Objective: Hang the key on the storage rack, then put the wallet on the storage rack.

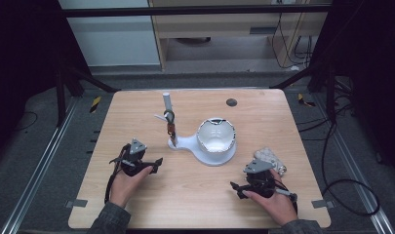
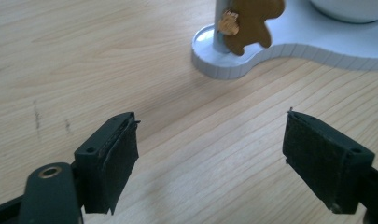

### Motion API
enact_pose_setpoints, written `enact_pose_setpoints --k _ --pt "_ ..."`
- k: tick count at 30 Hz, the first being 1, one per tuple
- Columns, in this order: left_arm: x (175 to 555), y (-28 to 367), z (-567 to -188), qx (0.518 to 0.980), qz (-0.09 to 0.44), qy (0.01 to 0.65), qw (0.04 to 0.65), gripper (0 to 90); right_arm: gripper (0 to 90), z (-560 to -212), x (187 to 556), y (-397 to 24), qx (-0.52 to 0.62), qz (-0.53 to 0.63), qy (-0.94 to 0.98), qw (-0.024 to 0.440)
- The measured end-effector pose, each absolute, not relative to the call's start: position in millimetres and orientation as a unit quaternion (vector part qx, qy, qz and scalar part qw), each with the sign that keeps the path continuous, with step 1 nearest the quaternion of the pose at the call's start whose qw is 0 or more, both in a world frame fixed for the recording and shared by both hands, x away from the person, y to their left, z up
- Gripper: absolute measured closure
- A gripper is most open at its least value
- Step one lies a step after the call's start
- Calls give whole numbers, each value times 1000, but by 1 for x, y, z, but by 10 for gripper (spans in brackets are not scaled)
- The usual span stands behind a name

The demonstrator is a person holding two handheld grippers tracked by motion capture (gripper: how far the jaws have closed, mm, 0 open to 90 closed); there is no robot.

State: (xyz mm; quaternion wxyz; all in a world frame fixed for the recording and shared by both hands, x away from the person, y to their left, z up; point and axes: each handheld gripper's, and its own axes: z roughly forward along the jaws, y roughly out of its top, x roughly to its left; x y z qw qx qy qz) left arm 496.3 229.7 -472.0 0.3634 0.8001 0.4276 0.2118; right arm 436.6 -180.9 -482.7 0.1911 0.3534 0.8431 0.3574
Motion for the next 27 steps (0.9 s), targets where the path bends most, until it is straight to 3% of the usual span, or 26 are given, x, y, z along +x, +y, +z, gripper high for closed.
enact_pose_setpoints --k 5,15,21,27 --pt "493 238 -481 804 208 435 349 151 153 -448 440 -200 370 335 837 226" --pt "494 242 -490 807 201 442 335 137 185 -416 464 -228 410 267 845 217" --pt "495 242 -495 812 195 446 321 118 313 -406 484 -240 421 224 853 212" --pt "496 240 -498 817 193 447 308 112 370 -412 501 -248 431 201 859 192"
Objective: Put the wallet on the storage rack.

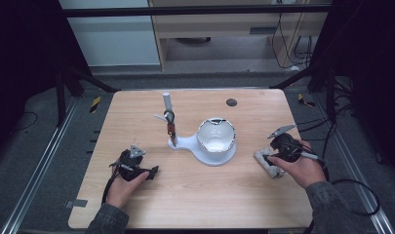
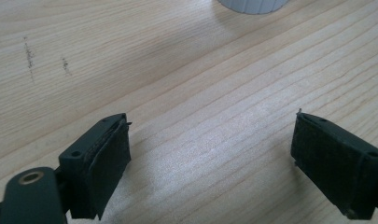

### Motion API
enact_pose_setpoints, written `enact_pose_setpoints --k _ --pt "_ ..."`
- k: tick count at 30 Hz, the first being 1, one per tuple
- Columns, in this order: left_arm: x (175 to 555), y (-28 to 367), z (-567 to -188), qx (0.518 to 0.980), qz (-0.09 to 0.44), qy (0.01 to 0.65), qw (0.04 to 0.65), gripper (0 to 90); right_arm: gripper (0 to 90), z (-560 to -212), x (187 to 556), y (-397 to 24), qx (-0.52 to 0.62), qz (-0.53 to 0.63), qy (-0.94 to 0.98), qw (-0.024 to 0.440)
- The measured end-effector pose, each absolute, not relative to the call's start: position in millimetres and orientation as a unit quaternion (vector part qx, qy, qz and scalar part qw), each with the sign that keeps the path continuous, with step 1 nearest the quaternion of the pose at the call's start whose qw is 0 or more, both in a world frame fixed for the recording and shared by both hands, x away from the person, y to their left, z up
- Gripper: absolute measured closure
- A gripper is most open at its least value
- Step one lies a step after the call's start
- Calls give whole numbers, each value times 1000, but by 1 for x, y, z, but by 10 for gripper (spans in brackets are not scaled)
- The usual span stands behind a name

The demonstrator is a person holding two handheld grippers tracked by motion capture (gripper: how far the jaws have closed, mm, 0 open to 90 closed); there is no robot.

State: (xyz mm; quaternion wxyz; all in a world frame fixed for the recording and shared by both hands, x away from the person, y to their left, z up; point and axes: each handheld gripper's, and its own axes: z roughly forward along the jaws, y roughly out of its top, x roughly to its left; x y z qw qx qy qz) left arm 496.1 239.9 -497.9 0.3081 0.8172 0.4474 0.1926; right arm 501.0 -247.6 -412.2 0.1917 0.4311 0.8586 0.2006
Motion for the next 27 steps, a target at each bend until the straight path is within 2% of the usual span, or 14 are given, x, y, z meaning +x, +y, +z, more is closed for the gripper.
enact_pose_setpoints --k 6,15,27 --pt "496 239 -499 820 191 446 303 110 358 -423 510 -252 441 178 864 167" --pt "497 239 -500 819 187 448 306 108 236 -438 506 -258 453 154 868 131" --pt "498 240 -500 819 186 446 308 103 221 -451 501 -264 468 141 865 117"
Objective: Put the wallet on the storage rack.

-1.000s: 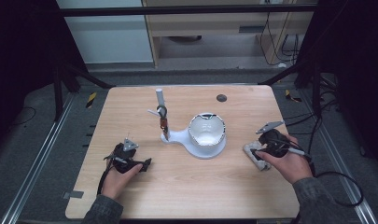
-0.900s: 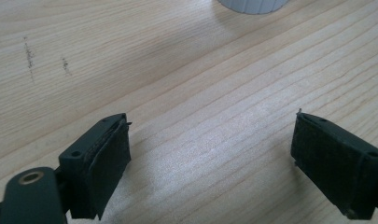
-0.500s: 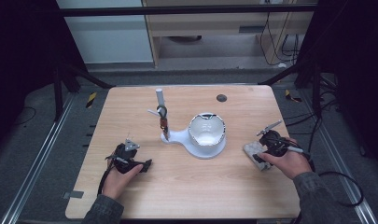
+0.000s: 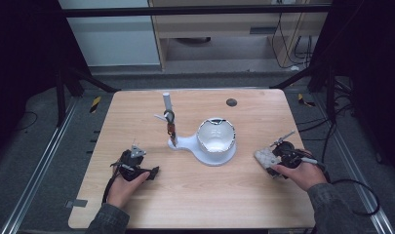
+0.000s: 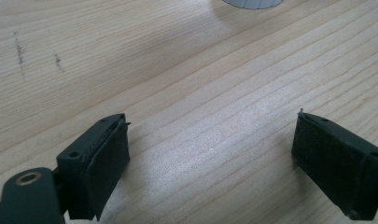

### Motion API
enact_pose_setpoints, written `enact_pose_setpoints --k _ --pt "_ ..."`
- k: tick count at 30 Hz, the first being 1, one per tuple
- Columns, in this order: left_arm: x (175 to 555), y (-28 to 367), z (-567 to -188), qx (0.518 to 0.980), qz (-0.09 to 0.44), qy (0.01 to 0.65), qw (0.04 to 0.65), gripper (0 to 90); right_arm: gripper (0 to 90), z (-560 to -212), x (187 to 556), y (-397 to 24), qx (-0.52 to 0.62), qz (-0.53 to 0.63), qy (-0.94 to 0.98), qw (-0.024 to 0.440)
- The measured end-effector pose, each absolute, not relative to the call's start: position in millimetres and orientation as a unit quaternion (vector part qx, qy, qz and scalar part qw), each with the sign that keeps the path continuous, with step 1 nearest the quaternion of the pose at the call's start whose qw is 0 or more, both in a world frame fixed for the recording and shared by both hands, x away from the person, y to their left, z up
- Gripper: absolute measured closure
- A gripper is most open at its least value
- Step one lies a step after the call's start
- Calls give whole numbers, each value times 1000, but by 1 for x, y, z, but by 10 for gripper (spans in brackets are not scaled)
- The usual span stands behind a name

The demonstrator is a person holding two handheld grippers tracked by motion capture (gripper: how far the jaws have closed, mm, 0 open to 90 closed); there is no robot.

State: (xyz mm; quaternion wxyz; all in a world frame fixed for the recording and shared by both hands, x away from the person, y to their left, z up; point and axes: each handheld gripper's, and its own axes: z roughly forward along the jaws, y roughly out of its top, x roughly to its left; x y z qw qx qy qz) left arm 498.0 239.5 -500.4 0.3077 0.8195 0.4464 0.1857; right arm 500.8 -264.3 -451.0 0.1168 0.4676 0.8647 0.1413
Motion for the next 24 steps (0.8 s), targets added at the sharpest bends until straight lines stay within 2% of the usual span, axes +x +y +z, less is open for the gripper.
enact_pose_setpoints --k 15,24 --pt "498 239 -501 820 185 445 309 102 206 -466 496 -273 484 146 857 101" --pt "498 238 -501 821 184 443 309 102 228 -469 494 -275 488 144 855 100"
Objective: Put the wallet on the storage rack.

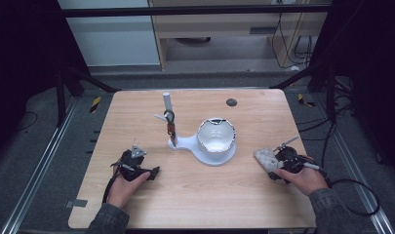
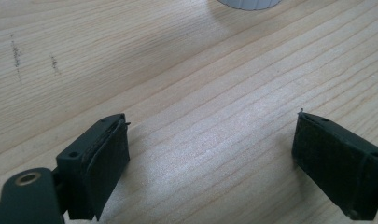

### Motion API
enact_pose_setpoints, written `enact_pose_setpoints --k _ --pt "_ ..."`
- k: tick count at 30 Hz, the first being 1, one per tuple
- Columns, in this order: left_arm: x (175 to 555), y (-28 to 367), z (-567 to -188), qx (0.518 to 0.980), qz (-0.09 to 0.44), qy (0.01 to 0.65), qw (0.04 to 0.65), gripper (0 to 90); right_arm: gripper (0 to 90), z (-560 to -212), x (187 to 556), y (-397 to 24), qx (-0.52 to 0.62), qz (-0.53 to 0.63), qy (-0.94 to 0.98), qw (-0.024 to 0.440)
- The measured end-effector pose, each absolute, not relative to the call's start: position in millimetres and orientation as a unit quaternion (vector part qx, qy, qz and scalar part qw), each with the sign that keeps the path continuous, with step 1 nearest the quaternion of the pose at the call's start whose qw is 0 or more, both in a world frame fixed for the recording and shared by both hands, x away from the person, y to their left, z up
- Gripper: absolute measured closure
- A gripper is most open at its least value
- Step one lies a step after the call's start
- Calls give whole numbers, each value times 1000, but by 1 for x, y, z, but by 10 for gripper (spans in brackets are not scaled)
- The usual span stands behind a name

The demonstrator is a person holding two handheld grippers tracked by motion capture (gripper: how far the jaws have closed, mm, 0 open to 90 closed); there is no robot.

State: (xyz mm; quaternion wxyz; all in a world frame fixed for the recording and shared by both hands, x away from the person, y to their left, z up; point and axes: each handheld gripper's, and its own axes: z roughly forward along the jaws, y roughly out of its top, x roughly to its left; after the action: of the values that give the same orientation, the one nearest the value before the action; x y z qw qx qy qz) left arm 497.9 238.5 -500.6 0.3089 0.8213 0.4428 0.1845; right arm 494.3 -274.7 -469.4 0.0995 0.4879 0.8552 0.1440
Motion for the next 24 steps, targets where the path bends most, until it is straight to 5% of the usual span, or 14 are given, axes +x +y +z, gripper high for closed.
enact_pose_setpoints --k 24 --pt "498 238 -501 821 185 442 310 102 258 -471 498 -273 493 136 855 84"
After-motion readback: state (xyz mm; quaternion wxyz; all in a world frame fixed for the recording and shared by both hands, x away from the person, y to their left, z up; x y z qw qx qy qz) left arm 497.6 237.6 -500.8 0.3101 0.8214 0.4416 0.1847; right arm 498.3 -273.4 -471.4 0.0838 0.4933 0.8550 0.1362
